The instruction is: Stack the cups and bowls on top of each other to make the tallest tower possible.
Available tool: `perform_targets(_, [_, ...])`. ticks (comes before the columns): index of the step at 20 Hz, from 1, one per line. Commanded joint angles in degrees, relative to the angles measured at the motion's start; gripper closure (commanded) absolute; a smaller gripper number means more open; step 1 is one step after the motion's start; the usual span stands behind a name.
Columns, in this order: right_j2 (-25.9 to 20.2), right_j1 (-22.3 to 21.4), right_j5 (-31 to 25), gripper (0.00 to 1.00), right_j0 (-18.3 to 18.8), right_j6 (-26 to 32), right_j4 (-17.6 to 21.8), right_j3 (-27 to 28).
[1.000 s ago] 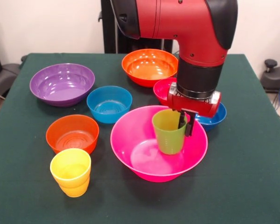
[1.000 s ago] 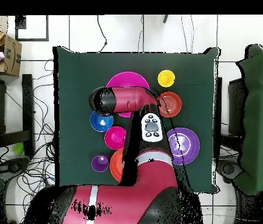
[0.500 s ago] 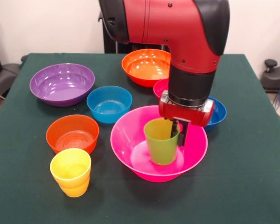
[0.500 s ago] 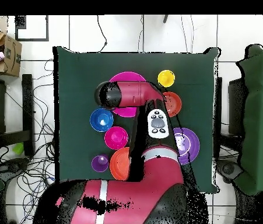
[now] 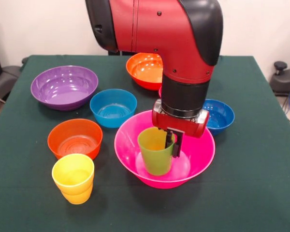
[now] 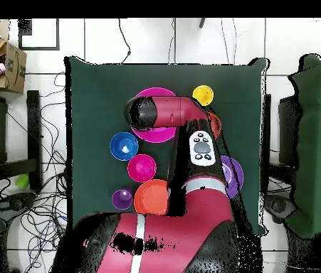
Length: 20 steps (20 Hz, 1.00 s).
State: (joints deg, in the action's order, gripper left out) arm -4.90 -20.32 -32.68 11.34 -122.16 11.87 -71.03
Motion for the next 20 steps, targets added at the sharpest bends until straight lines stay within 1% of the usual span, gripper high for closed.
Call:
perform_targets(1, [-3.8,-0.6,-4.7,1.00,-2.0,8.6,5.1,-0.3])
perform_targets(8, [-3.3,-2.3,-4.9,1.00,-3.3,7.7,4.9,-3.1])
perform_targets(13, [-2.4,-1.4,-4.0,1.00,-3.9,7.2,5.4,-2.2])
perform_targets(20, [-1.8,-1.6,-2.0,1.00,-3.7,7.4,6.2,-3.2])
